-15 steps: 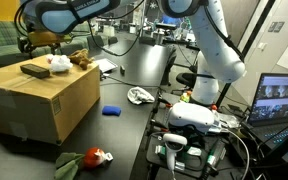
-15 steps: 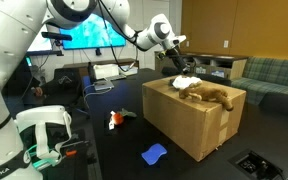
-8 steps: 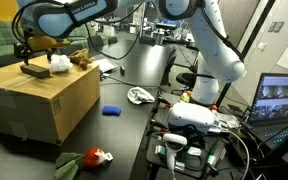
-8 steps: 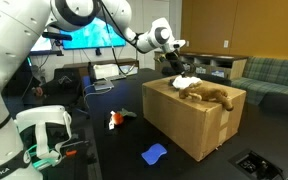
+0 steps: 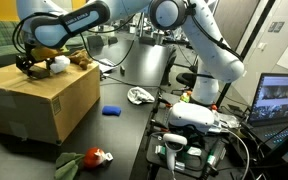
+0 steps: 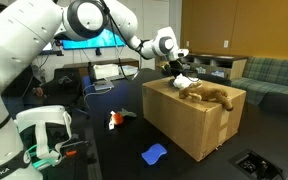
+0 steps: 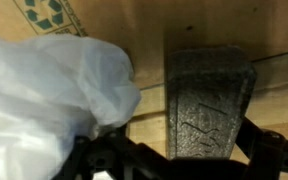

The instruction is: Swap the things on the box with the things on the table

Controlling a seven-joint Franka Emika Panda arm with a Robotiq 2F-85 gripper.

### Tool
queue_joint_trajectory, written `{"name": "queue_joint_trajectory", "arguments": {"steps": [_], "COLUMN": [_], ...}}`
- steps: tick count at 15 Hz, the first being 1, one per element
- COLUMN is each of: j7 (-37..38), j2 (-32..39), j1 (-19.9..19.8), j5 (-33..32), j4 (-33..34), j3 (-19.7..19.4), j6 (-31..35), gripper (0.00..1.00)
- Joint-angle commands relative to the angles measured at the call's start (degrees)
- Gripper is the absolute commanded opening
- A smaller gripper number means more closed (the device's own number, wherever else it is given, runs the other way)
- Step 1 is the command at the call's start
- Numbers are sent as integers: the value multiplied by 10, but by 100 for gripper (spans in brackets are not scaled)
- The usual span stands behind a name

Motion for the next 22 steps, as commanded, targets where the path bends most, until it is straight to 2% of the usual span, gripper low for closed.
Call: {"name": "queue_joint_trajectory", "arguments": {"steps": [1,2,3,6,9,12,16,20,22], "j7": [-44,-52,-56,-71,-77,-80,-82,-87,-89], "j2": [44,49,51,49,40,26,-19,-94,-149], "j1": [-9,-11,-8,-8,-5,-4,-7,-5,-6], "j5": [26,31,32,44,47,48,42,45,47], "j4": [70,81,84,97,100,94,54,-18,-85], "j3": [5,6,5,7,9,10,23,41,54], "j6": [-15,-21,-23,-36,-56,-84,-105,-138,-151], "gripper": [100,100,79,59,33,31,31,31,31]}}
